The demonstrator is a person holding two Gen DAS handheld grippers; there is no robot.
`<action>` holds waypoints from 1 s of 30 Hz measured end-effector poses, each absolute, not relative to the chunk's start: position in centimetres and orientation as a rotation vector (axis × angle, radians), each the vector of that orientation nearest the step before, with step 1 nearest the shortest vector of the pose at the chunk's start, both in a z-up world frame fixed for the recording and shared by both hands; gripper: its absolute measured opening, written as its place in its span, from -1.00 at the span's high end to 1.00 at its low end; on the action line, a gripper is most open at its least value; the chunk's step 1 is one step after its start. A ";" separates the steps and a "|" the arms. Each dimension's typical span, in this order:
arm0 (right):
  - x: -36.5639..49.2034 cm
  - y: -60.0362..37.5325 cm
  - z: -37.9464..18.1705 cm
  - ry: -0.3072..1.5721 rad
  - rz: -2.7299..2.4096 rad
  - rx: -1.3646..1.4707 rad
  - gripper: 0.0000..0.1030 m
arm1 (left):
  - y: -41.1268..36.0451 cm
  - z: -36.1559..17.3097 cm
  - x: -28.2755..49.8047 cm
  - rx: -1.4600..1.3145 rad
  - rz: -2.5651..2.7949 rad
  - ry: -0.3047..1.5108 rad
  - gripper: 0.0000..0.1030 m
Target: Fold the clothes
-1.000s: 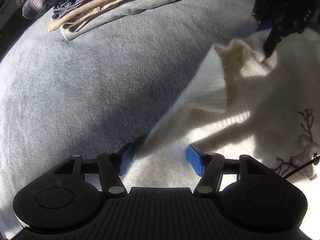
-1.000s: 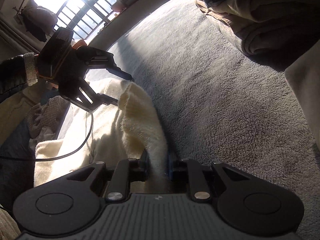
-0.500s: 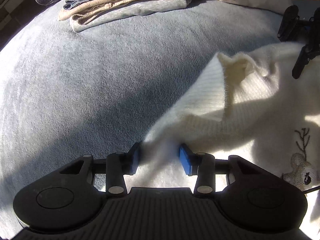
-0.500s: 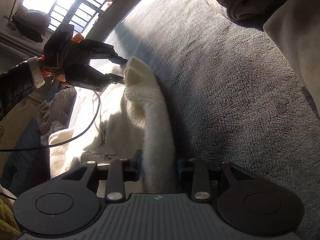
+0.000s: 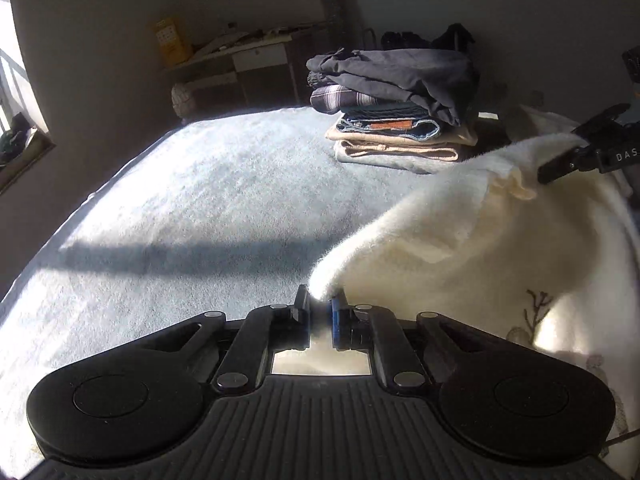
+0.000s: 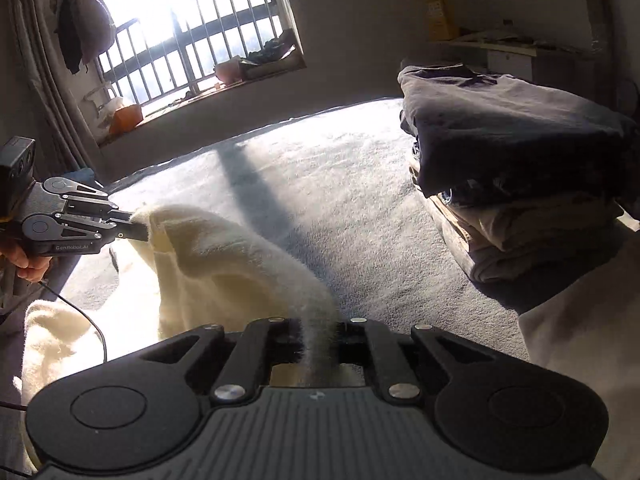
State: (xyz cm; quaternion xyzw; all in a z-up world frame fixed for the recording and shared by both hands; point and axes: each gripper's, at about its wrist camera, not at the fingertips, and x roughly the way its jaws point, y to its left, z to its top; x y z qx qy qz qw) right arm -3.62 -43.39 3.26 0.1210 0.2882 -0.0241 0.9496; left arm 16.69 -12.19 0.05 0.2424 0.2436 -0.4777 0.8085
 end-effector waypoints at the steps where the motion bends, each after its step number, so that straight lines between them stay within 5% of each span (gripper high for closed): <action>1: -3.3 -42.6 4.8 0.543 -0.041 0.213 0.83 | -10.4 1.1 16.1 0.465 -0.988 0.502 0.85; 16: -2.2 -24.8 27.5 -0.024 0.191 -0.165 0.84 | 8.5 16.5 4.1 -0.037 -0.594 0.083 0.86; 30: -8.9 -19.9 34.2 -0.314 0.278 -0.196 0.84 | 11.7 23.8 -6.1 -0.210 -0.444 -0.211 0.86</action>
